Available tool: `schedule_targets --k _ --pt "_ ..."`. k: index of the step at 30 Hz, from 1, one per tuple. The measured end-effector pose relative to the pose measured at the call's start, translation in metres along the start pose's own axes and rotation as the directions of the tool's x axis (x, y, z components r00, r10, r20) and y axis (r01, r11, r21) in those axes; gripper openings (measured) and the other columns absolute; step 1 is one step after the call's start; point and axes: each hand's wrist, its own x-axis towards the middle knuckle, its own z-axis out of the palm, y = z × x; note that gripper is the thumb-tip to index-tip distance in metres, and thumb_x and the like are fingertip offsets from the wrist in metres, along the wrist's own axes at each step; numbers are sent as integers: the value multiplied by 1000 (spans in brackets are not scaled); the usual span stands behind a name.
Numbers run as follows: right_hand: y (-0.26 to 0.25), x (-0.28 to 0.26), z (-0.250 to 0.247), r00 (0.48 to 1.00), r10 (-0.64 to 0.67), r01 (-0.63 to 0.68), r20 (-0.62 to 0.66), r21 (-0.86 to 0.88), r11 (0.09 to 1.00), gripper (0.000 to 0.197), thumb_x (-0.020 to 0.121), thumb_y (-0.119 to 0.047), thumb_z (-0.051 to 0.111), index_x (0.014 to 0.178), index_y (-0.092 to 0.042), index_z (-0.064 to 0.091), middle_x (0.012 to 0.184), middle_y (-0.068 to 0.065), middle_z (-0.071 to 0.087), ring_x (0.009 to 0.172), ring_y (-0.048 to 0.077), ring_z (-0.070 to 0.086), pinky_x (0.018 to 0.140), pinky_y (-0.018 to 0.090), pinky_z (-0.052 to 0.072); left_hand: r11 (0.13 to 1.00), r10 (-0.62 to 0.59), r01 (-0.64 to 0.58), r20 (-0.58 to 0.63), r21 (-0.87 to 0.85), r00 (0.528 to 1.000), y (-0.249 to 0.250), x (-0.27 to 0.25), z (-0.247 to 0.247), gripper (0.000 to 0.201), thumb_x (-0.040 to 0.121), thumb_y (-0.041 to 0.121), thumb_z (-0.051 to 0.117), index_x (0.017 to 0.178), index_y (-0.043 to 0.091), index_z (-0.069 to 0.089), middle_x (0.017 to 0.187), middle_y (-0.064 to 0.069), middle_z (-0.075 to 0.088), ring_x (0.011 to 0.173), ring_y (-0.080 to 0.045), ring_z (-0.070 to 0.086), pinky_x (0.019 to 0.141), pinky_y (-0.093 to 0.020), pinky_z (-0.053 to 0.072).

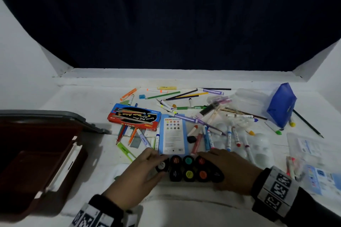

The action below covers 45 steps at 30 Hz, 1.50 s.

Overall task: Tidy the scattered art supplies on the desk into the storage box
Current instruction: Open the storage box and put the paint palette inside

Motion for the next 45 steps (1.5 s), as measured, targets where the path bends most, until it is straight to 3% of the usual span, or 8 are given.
schedule_targets --k 12,17,21,25,32,36,41,45 --pt "6 -5 -2 999 18 -12 -50 116 993 73 72 -46 75 137 -37 42 126 -8 52 116 15 50 98 33 43 987 -85 61 157 150 984 -2 -2 2 46 96 27 60 140 39 50 118 22 39 116 4 41 103 -17 37" --pt "7 -5 1 997 50 -43 -53 112 993 83 72 -48 75 144 -34 35 134 -8 47 122 16 46 101 34 42 981 -108 100 44 165 993 -4 -7 6 72 90 31 64 133 71 25 122 22 37 118 -2 44 104 -30 42" --pt "10 -10 5 992 121 -121 -23 13 993 104 70 -56 75 152 -27 19 140 -2 37 124 19 40 103 36 41 973 -156 147 33 180 987 -4 -6 7 71 84 45 69 145 47 33 138 18 31 131 -3 32 111 -39 36" --pt "10 -14 6 983 178 -178 -32 -3 984 90 69 -52 76 144 -29 32 131 -3 40 116 19 41 98 38 43 945 -218 165 167 283 962 0 4 9 90 84 48 72 154 37 16 155 13 17 144 -10 18 119 -38 24" --pt "7 -13 -3 973 231 -230 -23 42 972 87 68 -47 80 141 -32 34 131 -7 44 116 16 44 95 29 41 966 -189 151 176 211 966 -1 20 15 85 81 32 77 151 28 28 137 9 31 124 -11 41 105 -17 36" --pt "5 -13 -3 966 259 -258 -12 50 965 92 69 -46 80 144 -31 30 135 -6 44 119 16 44 96 30 42 967 -190 149 195 208 962 -3 23 13 85 77 32 78 147 23 31 136 7 30 119 -13 45 101 -19 41" --pt "1 -19 6 954 292 -289 -66 54 956 102 67 -49 81 147 -34 19 137 -4 43 123 20 44 100 37 42 956 -170 129 142 265 975 1 22 12 74 67 32 78 129 29 38 122 10 32 89 -12 53 74 -21 46" --pt "2 -27 11 948 278 -275 -152 40 961 97 64 -57 78 144 -39 25 139 -8 39 125 19 41 100 40 39 942 -181 138 114 307 977 6 18 9 80 62 29 80 131 27 40 124 6 34 95 -22 58 78 -34 53"
